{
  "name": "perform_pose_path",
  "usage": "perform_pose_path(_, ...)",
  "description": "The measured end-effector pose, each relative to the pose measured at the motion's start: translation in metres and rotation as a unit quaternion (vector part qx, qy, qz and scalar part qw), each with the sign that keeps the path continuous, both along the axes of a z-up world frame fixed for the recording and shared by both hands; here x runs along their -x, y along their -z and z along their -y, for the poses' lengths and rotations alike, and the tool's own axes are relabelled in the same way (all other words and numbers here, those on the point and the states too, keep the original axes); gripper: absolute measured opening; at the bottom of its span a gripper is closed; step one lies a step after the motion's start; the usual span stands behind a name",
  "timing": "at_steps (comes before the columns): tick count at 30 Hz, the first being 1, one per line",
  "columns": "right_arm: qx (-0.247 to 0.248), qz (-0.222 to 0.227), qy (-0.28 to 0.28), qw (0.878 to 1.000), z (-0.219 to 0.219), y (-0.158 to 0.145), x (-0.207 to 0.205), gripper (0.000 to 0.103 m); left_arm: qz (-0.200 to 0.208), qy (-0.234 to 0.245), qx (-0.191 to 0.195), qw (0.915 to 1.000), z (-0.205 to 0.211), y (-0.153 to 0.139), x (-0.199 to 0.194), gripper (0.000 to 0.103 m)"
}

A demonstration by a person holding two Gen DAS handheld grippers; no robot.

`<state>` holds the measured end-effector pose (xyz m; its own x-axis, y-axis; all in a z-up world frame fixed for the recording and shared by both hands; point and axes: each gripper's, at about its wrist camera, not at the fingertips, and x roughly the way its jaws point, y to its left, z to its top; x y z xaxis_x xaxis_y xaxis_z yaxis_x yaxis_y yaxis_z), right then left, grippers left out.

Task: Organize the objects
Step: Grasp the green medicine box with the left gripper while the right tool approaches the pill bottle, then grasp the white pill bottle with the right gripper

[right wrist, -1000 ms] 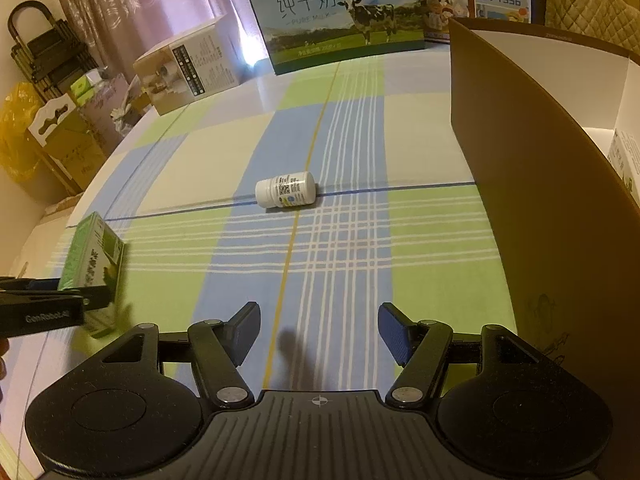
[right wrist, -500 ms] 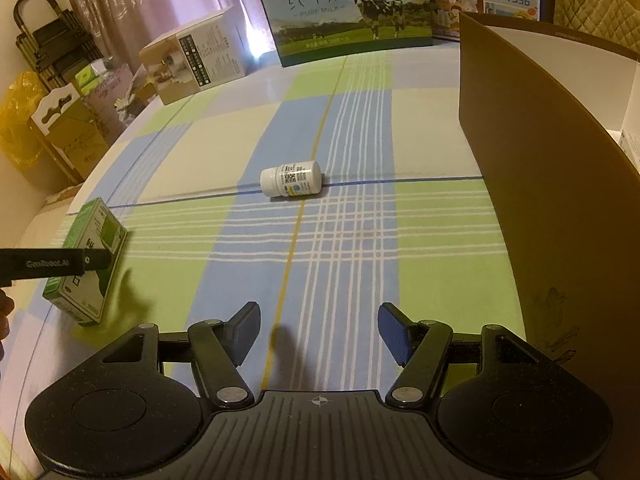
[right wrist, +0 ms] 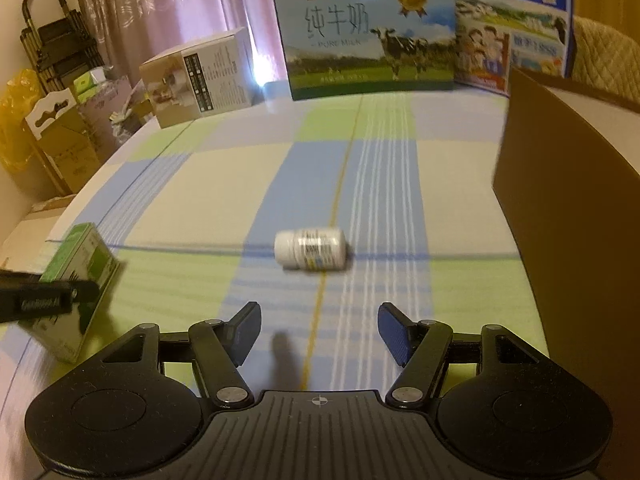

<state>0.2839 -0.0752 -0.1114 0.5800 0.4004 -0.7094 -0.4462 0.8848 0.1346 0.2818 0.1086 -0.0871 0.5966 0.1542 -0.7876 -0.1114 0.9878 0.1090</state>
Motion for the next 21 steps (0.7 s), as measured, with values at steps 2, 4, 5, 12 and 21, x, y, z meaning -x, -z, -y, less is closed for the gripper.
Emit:
perform_pose_path(2,0.004,0.008,0.001,1.000,-0.008,0.001,-0.009,0.062,-0.001,0.001,-0.001,1.0000,0.000,0.002,-0.002,0.027)
perform_pose_path(4,0.003,0.011,0.000,1.000,-0.016,0.002,-0.017,0.062,-0.004,0.000,0.001,1.0000,-0.001,0.003,-0.004,0.027)
perform_pose_path(5,0.006,0.013,0.000,1.000,-0.020,0.003,-0.021,0.062,-0.004,0.001,0.001,1.0000,-0.001,0.003,-0.003,0.027)
perform_pose_path(12,0.042,0.020,0.001,0.999,-0.042,0.012,-0.043,0.061,-0.010,-0.003,0.004,0.9999,-0.001,0.004,-0.004,0.027)
perform_pose_path(21,0.052,0.029,-0.021,0.998,-0.040,0.016,-0.039,0.043,-0.012,-0.001,0.002,0.9999,0.000,0.005,-0.004,0.027)
